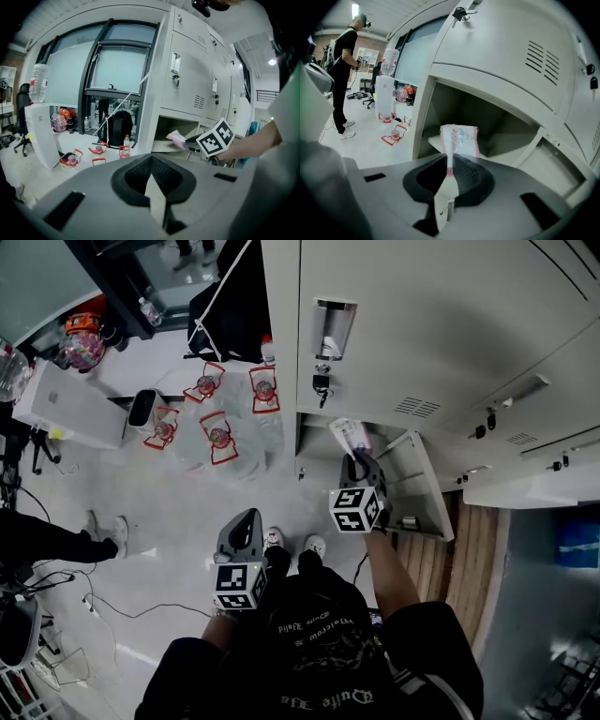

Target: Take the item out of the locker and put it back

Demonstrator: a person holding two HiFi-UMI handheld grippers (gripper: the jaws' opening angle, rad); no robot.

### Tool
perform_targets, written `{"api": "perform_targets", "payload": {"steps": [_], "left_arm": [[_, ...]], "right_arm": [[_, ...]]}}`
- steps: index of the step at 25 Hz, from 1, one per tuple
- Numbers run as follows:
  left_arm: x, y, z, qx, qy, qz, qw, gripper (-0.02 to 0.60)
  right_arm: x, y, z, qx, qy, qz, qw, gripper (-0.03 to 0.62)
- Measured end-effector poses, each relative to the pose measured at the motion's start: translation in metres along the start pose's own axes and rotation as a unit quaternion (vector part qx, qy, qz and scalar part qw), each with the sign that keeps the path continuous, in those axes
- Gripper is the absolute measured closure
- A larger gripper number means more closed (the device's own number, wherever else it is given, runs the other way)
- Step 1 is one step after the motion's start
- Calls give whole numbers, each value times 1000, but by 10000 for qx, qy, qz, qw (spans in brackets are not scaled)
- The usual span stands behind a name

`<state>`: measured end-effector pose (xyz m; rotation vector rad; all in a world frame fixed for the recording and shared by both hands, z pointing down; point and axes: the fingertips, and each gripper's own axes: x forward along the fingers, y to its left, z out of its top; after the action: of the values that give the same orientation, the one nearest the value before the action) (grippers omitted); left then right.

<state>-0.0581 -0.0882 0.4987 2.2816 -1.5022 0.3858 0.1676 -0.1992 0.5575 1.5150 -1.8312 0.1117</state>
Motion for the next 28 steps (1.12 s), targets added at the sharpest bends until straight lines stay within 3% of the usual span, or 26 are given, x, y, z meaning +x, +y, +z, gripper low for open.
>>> {"api": "perform_targets", "payload": {"steps": [15,28], "left_arm": [[1,-2,-15,-292,-2,30,9996,575],[4,11,-40,-529,73,458,9975,575]], "right_arm": [[-12,42,-32,-109,241,407,9988,557],[28,75,-67,-238,652,896,9936,557]]}}
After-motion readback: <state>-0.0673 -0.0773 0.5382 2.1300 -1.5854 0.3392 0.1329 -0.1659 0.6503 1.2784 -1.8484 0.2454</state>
